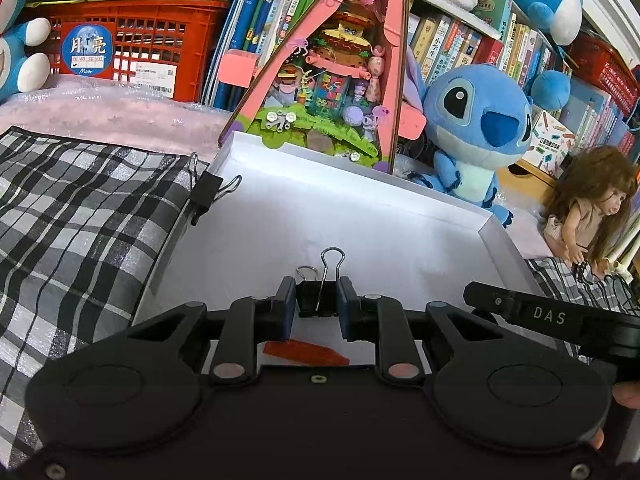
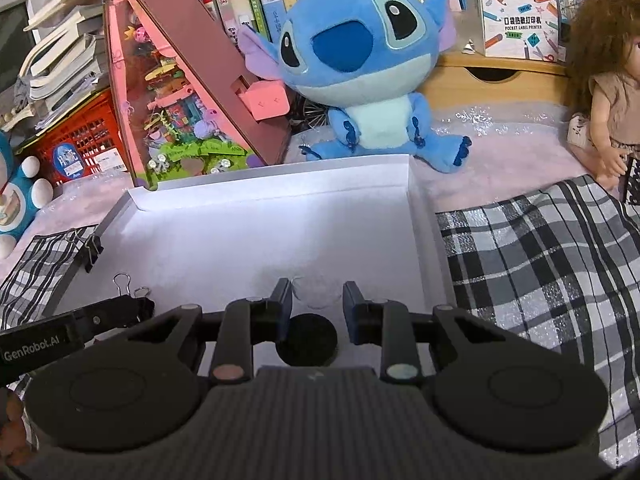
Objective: Organize rigid objects
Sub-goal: 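Open both grippers to drop the clip and clear cap into the tray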
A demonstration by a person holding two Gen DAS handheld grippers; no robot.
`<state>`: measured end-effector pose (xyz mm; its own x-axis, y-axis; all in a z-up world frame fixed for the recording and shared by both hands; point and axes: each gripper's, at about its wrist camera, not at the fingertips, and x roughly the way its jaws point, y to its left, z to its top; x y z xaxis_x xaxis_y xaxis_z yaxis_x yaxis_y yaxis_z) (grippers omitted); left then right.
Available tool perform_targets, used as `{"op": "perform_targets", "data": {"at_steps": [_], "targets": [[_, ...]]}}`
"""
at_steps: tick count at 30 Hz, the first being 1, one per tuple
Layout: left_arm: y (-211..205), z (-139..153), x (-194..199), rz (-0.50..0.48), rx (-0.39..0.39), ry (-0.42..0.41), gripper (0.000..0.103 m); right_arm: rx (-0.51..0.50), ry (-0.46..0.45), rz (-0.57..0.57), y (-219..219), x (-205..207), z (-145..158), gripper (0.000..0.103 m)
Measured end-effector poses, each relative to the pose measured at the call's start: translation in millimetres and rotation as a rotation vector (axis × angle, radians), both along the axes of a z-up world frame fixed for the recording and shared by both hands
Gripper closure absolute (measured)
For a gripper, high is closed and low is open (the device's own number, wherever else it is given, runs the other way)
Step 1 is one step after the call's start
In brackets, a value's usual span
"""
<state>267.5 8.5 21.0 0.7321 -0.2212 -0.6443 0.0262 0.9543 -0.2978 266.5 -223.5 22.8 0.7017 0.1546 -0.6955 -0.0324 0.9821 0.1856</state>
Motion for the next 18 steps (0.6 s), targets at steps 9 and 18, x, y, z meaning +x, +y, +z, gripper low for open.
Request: {"op": "perform_targets", "data": {"at_steps": [9,18], "targets": [[1.2,2.3,-3.8,-0.004,-0.014,0.003,0.078,0.021,0.005,-0.012,-3.5,-1.5,-0.9,0.066],[-3.2,18.8,-30.7,-0.031,0.049,-0.061,0.051,0.04,-0.044,-0.004,-9.8,-20.9,9.3,0.042]]}}
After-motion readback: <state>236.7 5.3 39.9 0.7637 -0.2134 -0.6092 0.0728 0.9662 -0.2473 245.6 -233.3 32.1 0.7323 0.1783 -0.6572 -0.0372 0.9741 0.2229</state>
